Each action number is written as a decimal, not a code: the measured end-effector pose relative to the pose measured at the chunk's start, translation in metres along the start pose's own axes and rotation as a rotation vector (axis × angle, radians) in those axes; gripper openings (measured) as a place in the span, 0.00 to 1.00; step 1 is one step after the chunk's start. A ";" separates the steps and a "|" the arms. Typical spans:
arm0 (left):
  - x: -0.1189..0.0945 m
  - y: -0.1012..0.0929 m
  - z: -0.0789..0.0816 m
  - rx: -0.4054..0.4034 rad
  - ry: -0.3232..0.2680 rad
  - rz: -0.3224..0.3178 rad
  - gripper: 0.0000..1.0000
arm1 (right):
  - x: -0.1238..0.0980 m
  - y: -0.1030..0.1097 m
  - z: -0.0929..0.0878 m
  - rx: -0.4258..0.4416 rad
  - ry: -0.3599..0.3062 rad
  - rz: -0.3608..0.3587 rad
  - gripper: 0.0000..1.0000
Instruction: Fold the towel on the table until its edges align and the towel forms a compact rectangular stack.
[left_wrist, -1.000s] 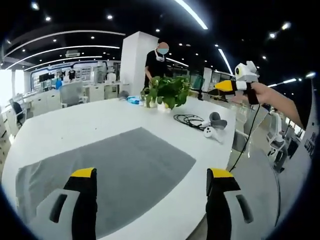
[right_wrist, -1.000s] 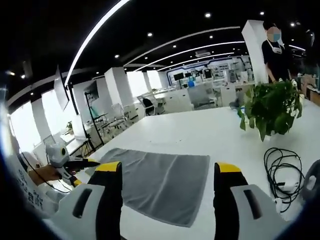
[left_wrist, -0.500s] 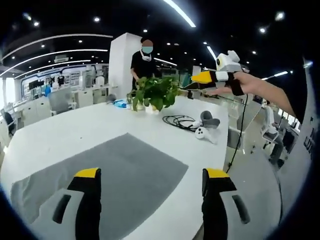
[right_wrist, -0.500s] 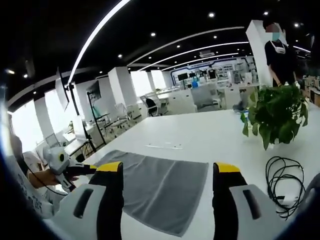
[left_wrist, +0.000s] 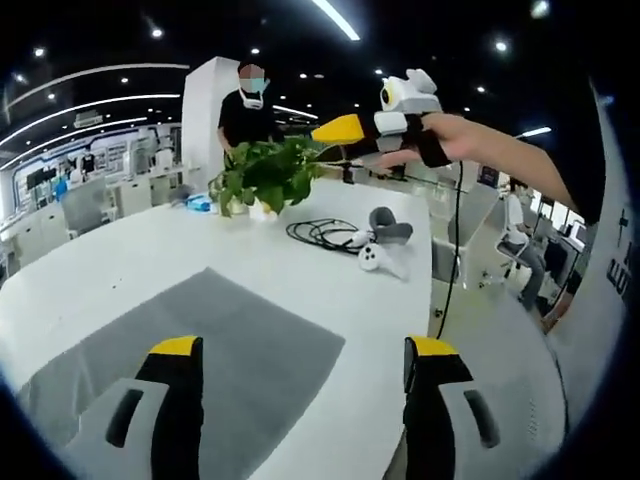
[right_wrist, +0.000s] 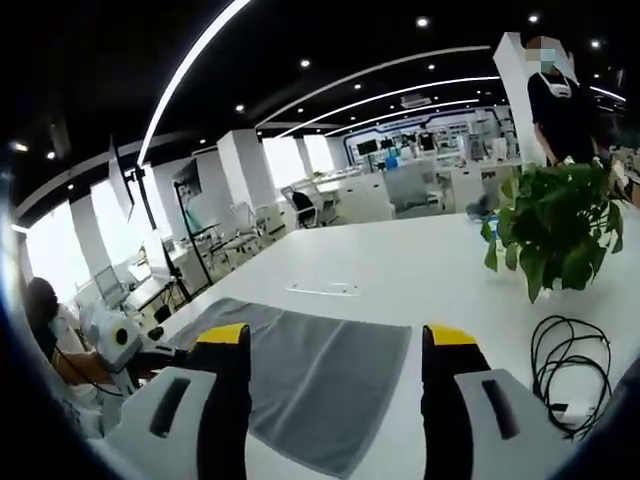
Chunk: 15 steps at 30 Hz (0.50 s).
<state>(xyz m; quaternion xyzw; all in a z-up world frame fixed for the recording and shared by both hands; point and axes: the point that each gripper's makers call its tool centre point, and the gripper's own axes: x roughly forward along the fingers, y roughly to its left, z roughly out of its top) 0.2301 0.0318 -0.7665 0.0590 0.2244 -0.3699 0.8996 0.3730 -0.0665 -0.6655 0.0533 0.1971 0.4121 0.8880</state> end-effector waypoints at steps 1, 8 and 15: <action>0.004 -0.003 0.000 0.014 0.008 -0.009 0.84 | 0.002 -0.003 -0.001 0.001 0.005 0.001 0.66; 0.026 0.000 -0.006 0.082 0.061 0.011 0.82 | 0.019 -0.009 -0.004 -0.017 0.040 0.022 0.65; 0.048 -0.001 -0.010 0.086 0.079 -0.010 0.81 | 0.035 -0.016 -0.008 -0.030 0.074 0.046 0.65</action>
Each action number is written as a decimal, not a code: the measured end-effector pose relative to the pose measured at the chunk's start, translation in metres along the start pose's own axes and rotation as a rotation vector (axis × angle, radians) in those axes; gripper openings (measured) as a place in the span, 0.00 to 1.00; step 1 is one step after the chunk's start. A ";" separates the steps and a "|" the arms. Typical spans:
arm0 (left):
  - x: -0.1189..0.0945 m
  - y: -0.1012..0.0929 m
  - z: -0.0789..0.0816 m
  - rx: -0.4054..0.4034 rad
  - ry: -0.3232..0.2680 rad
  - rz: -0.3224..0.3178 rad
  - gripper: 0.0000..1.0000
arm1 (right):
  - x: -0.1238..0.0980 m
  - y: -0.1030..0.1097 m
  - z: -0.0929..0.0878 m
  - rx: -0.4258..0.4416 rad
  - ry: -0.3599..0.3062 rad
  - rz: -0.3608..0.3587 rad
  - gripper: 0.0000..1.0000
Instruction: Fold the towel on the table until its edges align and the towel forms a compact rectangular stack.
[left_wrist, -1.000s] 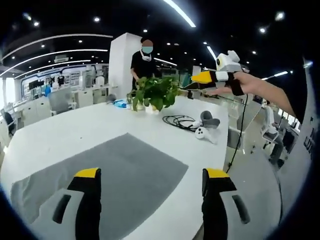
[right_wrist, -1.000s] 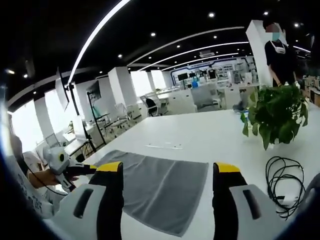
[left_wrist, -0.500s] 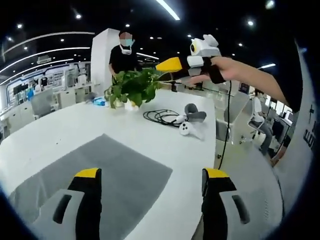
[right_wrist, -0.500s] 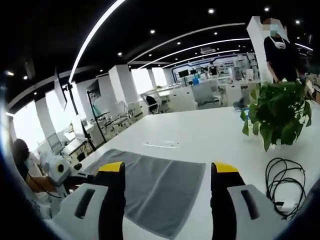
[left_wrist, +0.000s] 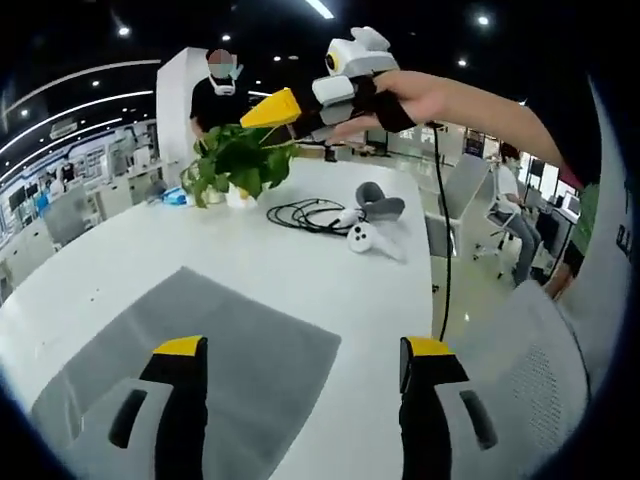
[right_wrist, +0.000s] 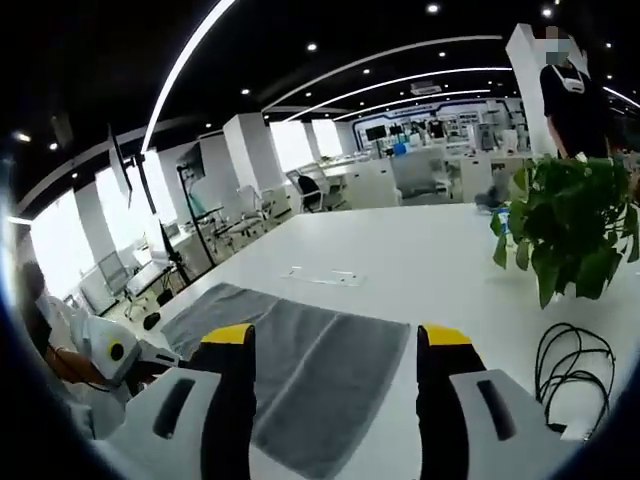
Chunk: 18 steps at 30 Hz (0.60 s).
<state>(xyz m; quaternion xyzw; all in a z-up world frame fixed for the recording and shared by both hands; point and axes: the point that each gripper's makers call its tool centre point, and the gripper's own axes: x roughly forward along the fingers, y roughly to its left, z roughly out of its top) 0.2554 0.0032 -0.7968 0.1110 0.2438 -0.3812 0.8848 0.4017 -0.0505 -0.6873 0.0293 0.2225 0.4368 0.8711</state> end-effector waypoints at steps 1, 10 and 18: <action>0.003 0.000 -0.001 0.003 0.002 -0.001 0.80 | 0.002 -0.001 0.000 -0.001 0.002 0.003 0.65; 0.030 -0.005 -0.004 0.049 0.020 -0.011 0.74 | 0.025 -0.017 -0.007 -0.057 0.039 0.012 0.63; 0.053 -0.011 -0.010 0.168 0.061 -0.005 0.68 | 0.047 -0.030 -0.018 -0.071 0.079 0.008 0.59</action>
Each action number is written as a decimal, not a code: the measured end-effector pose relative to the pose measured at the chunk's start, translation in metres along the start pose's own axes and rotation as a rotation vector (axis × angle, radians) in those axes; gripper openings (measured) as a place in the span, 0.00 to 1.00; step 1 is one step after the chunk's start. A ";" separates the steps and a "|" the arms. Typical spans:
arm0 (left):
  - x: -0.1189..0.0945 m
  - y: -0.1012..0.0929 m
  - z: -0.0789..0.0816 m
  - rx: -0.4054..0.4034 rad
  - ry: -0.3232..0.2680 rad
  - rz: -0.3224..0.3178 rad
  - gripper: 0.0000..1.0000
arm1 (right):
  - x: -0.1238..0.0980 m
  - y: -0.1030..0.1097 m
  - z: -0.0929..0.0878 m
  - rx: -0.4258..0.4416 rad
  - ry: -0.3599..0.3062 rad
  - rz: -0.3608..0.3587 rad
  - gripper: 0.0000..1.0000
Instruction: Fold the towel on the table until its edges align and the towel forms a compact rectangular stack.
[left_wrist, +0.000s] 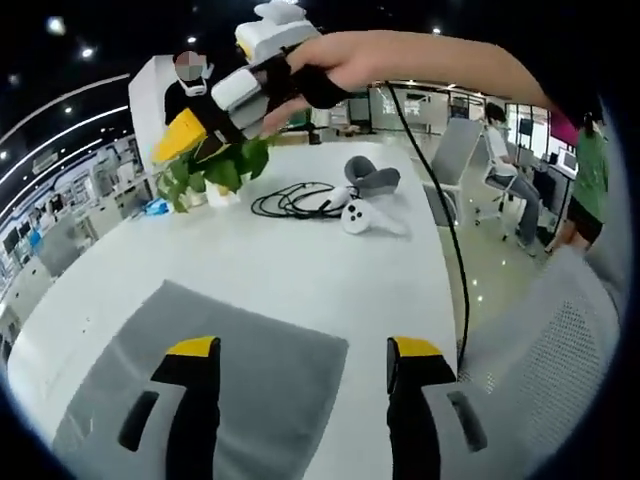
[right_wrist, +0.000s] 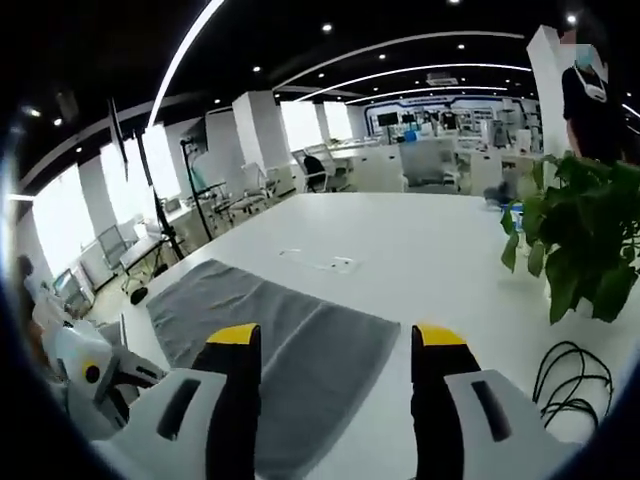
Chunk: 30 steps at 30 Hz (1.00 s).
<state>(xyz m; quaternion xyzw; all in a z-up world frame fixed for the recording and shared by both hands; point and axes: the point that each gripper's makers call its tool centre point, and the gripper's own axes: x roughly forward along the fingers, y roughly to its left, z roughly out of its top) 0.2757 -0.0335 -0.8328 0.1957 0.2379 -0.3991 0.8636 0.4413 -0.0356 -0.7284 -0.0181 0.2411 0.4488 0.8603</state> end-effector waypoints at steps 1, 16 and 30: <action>0.002 -0.002 -0.001 0.006 0.005 -0.007 0.66 | 0.002 -0.002 -0.001 0.001 0.004 -0.001 0.59; 0.038 -0.019 -0.021 0.116 0.098 -0.054 0.51 | 0.048 -0.033 -0.026 0.023 0.031 -0.009 0.47; 0.061 -0.031 -0.039 0.089 0.126 -0.123 0.27 | 0.087 -0.049 -0.053 0.029 0.074 -0.015 0.37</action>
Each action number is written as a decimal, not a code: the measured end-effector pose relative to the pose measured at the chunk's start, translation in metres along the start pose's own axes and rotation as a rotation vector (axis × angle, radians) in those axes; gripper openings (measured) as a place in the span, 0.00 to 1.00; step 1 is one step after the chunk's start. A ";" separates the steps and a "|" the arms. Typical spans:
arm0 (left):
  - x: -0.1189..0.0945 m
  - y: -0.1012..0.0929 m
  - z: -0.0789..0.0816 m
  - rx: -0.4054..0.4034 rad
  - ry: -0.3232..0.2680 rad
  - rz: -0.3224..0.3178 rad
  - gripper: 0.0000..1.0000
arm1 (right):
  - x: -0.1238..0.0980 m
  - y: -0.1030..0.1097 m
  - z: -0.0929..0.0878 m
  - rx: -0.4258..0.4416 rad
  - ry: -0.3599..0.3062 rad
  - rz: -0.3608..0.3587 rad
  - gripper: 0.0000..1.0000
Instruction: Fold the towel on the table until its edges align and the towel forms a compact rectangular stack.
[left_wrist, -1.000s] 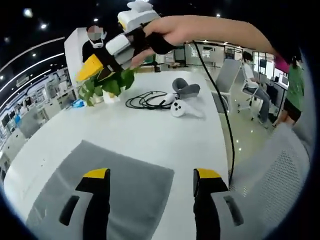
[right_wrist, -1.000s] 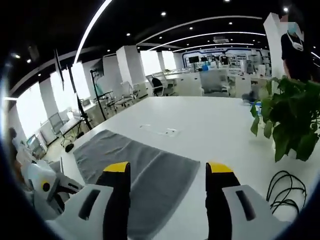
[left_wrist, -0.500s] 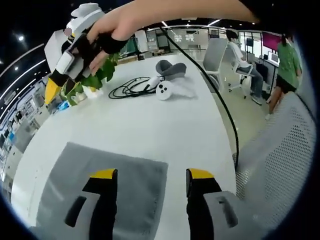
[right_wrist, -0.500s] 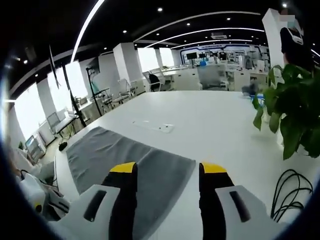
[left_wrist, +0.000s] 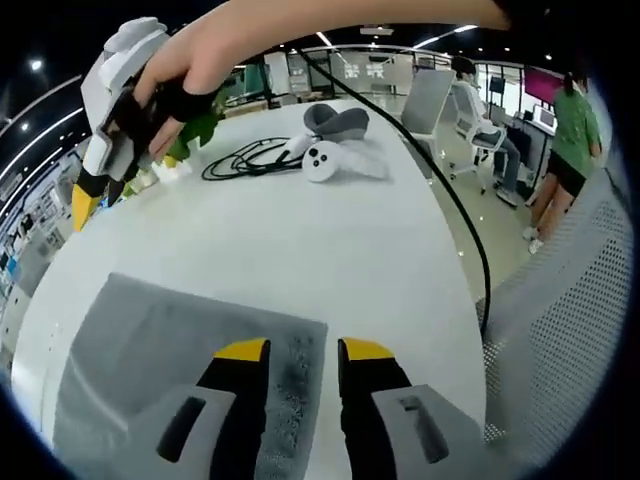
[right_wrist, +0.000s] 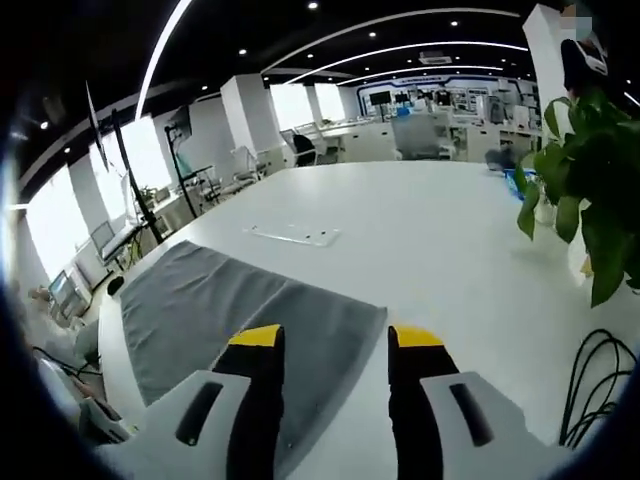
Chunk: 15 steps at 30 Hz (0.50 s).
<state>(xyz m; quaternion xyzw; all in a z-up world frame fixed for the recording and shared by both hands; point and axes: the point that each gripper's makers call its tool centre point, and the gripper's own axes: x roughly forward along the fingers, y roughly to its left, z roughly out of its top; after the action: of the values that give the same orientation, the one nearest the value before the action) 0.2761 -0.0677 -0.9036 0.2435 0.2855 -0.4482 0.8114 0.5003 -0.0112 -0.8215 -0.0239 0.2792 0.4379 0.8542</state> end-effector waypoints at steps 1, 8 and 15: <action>0.002 -0.001 -0.001 -0.001 0.003 -0.002 0.27 | 0.002 -0.001 -0.002 0.002 0.007 0.000 0.36; 0.007 -0.002 -0.001 -0.019 -0.007 -0.025 0.22 | 0.016 -0.007 -0.011 0.010 0.034 -0.004 0.34; 0.015 -0.008 -0.003 0.027 0.012 -0.062 0.20 | 0.033 -0.014 -0.022 0.024 0.064 -0.008 0.33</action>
<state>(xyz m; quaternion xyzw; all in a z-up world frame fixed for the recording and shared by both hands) 0.2747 -0.0785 -0.9178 0.2484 0.2917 -0.4753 0.7920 0.5157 -0.0018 -0.8588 -0.0289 0.3115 0.4302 0.8468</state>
